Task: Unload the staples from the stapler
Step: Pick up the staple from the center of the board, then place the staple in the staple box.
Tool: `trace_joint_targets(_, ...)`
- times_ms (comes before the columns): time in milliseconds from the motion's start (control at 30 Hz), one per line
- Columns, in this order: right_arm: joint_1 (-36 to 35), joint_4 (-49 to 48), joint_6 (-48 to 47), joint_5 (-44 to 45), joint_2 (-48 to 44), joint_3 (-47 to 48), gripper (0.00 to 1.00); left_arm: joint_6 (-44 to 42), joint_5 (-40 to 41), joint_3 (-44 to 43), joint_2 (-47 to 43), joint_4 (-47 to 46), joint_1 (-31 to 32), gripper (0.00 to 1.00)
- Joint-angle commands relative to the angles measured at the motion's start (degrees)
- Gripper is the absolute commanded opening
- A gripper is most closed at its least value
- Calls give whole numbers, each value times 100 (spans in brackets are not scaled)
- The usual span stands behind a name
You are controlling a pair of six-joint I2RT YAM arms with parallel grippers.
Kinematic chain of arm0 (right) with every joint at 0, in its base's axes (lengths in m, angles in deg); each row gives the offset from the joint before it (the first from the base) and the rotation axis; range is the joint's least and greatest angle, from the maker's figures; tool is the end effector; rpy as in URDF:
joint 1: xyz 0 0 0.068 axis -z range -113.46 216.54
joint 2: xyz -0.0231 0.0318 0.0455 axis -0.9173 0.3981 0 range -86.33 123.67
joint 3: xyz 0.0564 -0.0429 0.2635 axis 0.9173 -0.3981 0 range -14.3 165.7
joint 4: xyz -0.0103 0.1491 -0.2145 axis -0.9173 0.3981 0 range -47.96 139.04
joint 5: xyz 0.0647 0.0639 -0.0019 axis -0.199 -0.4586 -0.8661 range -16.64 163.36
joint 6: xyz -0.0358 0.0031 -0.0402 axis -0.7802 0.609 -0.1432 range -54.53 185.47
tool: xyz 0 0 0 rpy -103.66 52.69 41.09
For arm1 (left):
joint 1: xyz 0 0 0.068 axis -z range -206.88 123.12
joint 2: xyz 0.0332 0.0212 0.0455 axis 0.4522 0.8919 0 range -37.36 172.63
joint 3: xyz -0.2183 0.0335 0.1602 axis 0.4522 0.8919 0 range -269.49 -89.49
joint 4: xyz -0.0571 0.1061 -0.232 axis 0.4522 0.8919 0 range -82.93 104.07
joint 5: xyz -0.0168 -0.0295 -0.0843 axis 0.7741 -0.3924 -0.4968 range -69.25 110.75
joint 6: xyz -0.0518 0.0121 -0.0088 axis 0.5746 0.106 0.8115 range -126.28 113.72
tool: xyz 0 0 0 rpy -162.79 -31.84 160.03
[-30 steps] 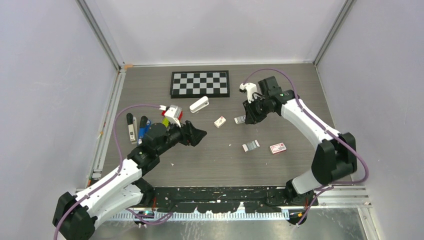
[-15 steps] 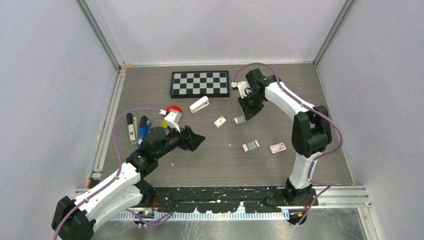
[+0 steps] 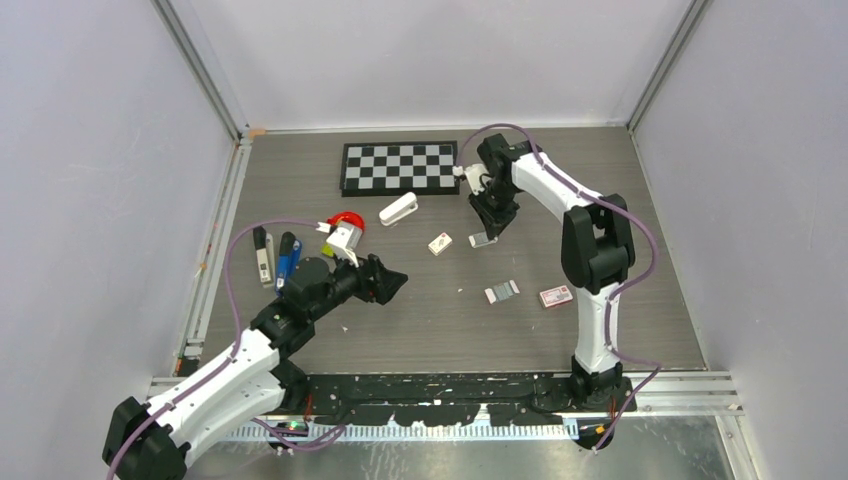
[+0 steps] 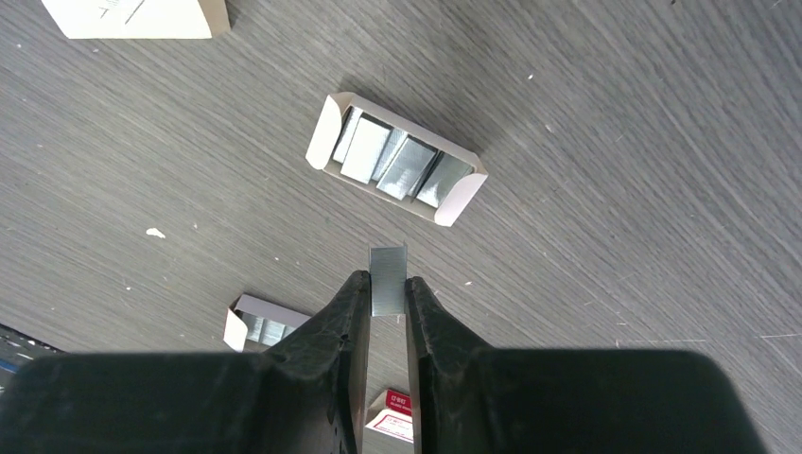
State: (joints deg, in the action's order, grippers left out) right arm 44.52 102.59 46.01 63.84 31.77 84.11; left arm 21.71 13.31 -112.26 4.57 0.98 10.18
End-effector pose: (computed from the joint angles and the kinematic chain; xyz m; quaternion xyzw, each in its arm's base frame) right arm 0.3814 0.1605 0.2129 -0.3582 0.9261 0.0846 0.0829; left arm 0.1417 -0.1129 0.2414 0.1021 0.7758 -0.3766 0.4959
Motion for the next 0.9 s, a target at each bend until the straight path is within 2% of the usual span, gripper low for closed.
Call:
trace_joint_targets(0, -63, 303, -91, 167, 142, 427, 22, -120, 94, 43, -90, -144, -17, 74)
trace_joint_targets(867, -272, 413, -20, 714, 677, 815, 23, -156, 111, 88, -146, -166, -21, 74)
